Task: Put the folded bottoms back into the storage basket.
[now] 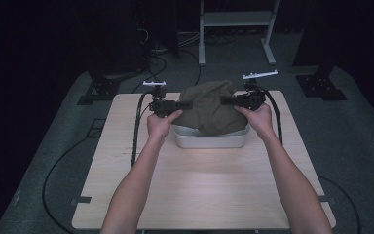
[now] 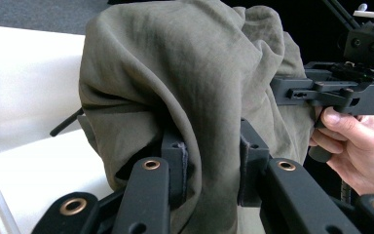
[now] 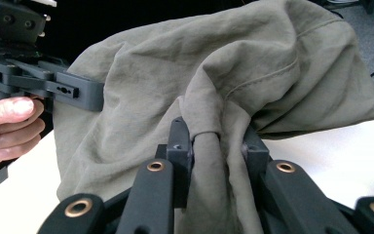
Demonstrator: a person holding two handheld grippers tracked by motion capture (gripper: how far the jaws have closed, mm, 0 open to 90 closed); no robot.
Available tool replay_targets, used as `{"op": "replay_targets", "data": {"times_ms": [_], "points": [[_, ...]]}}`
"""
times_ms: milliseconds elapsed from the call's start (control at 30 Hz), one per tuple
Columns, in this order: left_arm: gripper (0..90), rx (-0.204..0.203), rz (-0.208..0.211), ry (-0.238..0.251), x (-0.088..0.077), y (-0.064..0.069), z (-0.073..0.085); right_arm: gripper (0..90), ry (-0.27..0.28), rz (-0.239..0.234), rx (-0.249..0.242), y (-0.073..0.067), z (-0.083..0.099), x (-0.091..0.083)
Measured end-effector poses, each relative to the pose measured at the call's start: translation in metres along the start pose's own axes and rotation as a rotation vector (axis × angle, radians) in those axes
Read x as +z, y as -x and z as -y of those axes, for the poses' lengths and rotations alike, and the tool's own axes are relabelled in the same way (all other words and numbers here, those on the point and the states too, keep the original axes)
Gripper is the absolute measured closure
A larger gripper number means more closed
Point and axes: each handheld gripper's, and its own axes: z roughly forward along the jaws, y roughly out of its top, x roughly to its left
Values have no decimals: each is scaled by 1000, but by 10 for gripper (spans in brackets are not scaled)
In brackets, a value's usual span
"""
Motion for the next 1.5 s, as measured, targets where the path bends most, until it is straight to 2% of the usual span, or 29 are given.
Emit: {"op": "replay_targets", "data": {"times_ms": [200,333,667,767,1233,1500], "points": [[714,-3,-14,-4,6,-6,1,729,-5,12,9,5,1,6],[714,-3,-31,-17,12,-10,4,729,-40,35,11,9,4,13],[714,-17,-36,-10,24,-15,7,728,-61,60,23,18,7,16],[714,-21,-56,-20,28,-17,8,728,-71,68,24,20,8,19],[712,-6,-105,-61,30,-25,10,727,-107,79,38,23,16,35],[710,12,-119,-80,34,-23,12,727,-132,98,38,24,21,40]]}}
